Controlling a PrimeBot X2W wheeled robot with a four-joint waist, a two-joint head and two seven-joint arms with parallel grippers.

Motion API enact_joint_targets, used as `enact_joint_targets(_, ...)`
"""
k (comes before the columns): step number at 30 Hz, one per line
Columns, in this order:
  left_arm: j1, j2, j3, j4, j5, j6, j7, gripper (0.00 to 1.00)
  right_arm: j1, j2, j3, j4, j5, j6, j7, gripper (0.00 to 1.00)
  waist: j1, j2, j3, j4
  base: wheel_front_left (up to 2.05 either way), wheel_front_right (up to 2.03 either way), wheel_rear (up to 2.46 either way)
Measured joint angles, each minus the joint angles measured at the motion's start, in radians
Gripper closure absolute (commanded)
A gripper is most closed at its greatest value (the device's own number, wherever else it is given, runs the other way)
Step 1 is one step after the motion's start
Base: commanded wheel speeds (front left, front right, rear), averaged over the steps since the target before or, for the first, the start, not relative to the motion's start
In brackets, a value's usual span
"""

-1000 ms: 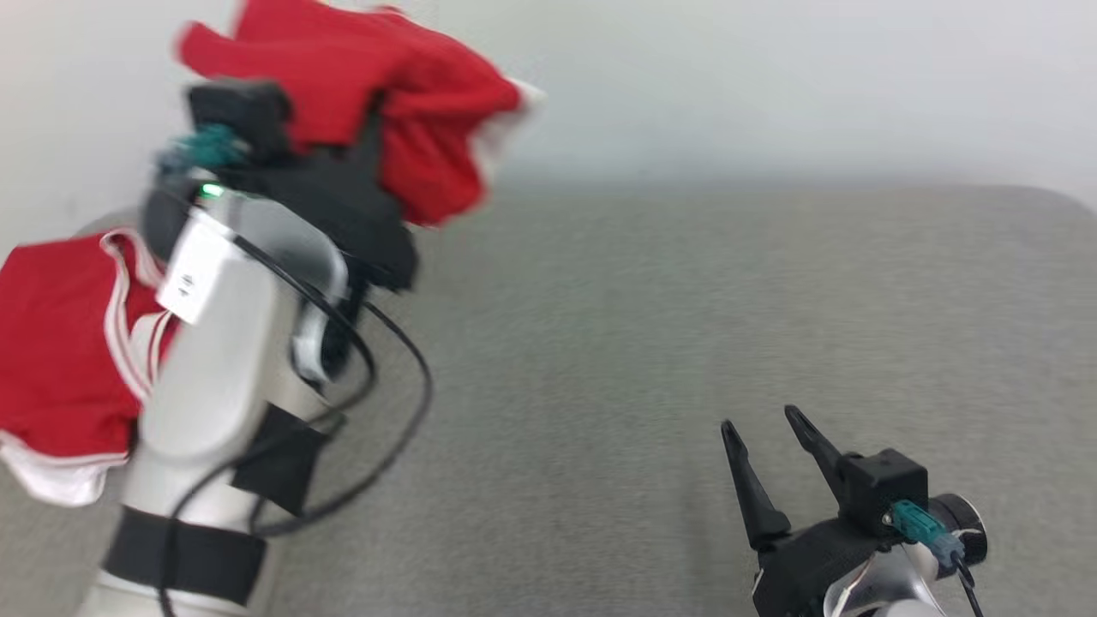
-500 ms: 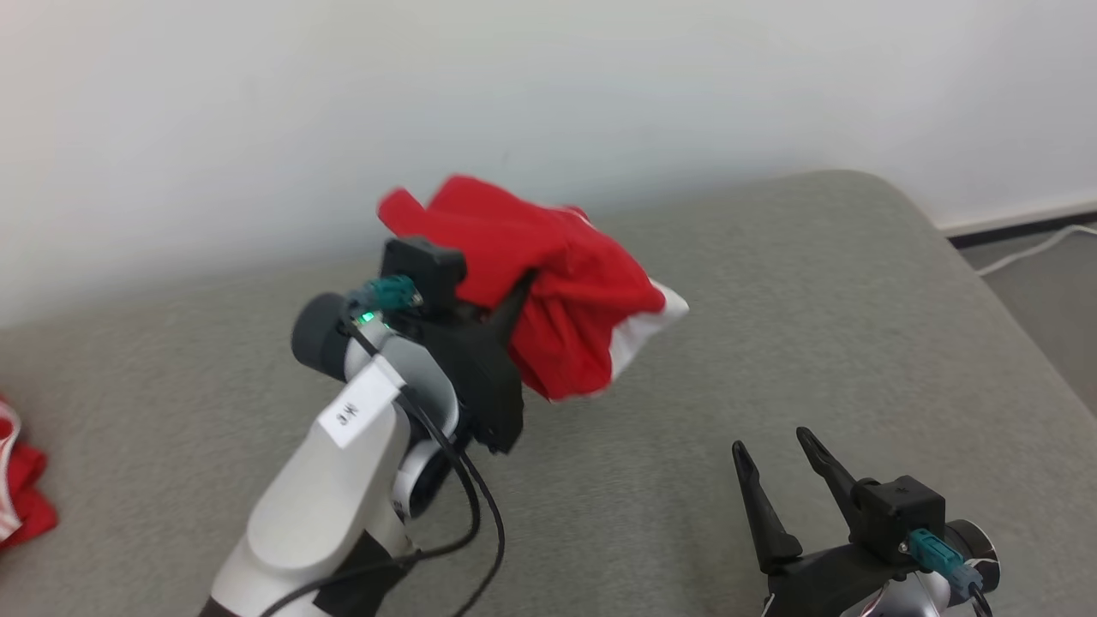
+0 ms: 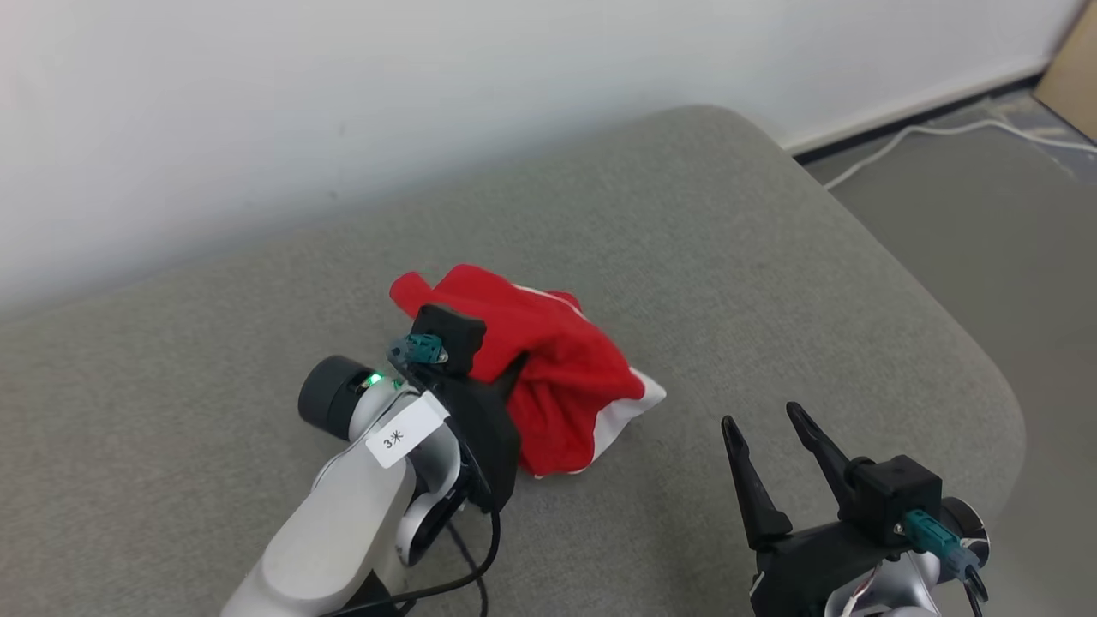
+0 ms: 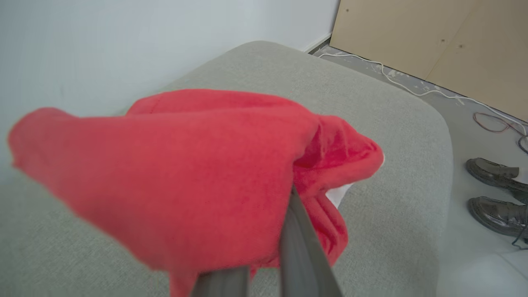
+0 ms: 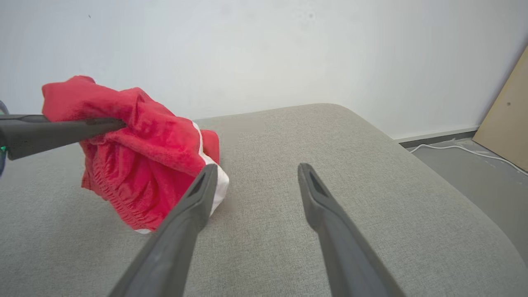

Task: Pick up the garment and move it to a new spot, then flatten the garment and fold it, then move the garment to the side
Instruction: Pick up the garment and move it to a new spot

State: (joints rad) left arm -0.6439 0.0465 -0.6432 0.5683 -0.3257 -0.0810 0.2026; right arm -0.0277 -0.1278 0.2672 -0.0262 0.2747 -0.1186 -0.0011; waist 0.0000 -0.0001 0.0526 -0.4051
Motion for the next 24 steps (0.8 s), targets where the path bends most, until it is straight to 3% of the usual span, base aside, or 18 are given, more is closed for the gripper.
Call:
enact_joint_targets(1, 0.000, 0.004, -0.005, 0.015, 0.000, -0.002, 0.001, 1.00, -0.005, 0.002, -0.001, 0.004, 0.001, 0.000, 0.000, 0.00, 0.0001, 0.0001, 0.011, -0.007, 0.00, 0.00, 0.00)
enact_joint_targets(2, 0.001, 0.009, -0.007, 0.033, 0.000, -0.009, 0.001, 0.82, -0.011, 0.005, -0.001, 0.010, 0.001, 0.000, -0.001, 0.00, 0.0001, 0.0001, 0.020, -0.013, 0.00, 0.00, 0.00)
enact_joint_targets(3, 0.003, 0.013, -0.009, 0.045, 0.000, -0.009, 0.001, 0.07, -0.018, 0.010, 0.000, 0.016, 0.001, 0.000, -0.001, 0.00, 0.0002, 0.0002, 0.029, -0.019, 0.00, 0.00, 0.00)
enact_joint_targets(4, 0.005, 0.016, -0.010, 0.056, -0.001, -0.009, 0.001, 0.00, -0.023, 0.013, 0.000, 0.018, 0.001, 0.000, -0.002, 0.00, 0.0002, 0.0002, 0.036, -0.024, 0.00, 0.00, 0.00)
enact_joint_targets(11, 0.005, 0.005, -0.039, 0.102, -0.006, -0.026, -0.001, 0.00, -0.025, 0.013, -0.009, 0.030, 0.006, 0.000, -0.015, 0.00, 0.0002, 0.0002, 0.062, -0.024, 0.00, 0.00, 0.00)
enact_joint_targets(24, 0.049, 0.001, -0.073, 0.080, -0.028, -0.034, -0.060, 0.00, -0.022, 0.006, -0.014, 0.057, 0.006, 0.000, -0.026, 0.00, -0.0001, 0.0002, 0.021, 0.065, 0.00, 0.00, 0.00)
